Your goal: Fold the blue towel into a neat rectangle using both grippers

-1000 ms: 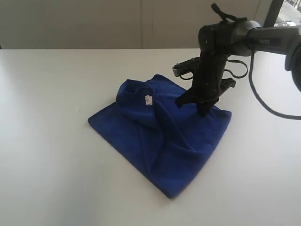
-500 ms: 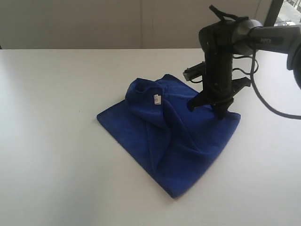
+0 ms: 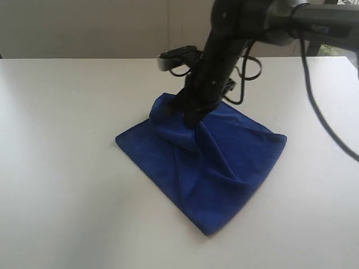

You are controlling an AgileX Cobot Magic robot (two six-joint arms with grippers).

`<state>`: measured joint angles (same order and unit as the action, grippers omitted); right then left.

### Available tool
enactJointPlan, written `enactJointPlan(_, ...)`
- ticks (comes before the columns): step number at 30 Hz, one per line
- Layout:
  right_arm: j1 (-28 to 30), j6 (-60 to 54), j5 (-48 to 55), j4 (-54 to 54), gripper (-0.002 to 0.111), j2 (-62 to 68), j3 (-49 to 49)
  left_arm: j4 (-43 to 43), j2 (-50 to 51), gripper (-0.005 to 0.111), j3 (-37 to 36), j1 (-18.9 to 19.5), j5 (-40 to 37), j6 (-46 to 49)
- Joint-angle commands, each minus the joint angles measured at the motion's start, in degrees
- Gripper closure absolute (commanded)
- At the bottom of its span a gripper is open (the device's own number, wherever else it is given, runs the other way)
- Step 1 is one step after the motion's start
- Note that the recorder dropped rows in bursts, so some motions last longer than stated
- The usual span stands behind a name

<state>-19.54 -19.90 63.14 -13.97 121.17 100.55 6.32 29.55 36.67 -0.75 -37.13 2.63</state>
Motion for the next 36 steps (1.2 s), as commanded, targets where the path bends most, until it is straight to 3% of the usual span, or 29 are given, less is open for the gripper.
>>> enactJointPlan(1,-5.21,-3.06,-3.15,-0.21,0.108,2.09,-0.01,0.25,-0.27,0.107,-0.22,0.06,-0.66,0.14)
enactJointPlan(15,-11.18,-2.66,-10.73,-0.46,0.108,11.11,-0.01,0.25,-0.27,0.107,-0.22,0.06,-0.66,0.14)
enactJointPlan(36,-11.20,10.12,-33.04,-0.36,0.108,17.93,0.79,0.25,-0.27,0.107,-0.22,0.06,-0.66,0.14)
